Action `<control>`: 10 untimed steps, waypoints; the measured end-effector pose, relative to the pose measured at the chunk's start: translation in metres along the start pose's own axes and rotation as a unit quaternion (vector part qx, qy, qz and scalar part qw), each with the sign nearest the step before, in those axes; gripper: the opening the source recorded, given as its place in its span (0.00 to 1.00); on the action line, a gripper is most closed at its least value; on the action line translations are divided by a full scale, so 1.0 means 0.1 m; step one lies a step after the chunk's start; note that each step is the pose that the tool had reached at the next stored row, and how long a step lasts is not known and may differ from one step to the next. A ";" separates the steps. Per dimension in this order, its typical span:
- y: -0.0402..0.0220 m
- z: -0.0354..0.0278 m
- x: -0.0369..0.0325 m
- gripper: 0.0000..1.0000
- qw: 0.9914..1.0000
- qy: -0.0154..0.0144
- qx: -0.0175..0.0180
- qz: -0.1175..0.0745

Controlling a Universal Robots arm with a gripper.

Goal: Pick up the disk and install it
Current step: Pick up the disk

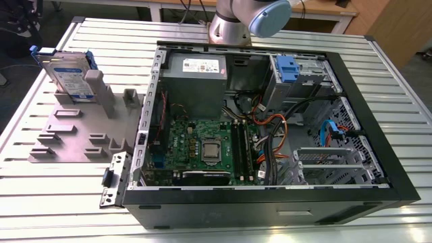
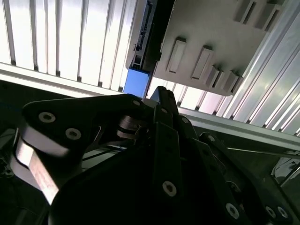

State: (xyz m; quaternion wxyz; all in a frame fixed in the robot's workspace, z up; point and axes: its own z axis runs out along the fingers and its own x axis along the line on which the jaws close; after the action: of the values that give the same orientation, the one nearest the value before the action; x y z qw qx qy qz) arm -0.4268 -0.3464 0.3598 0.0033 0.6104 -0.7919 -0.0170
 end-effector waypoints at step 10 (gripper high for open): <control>0.014 0.075 -0.040 0.41 0.999 0.000 0.003 -0.052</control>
State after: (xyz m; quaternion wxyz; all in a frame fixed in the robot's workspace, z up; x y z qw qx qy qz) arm -0.4273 -0.3420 0.3524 0.0011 0.6509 -0.7590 -0.0149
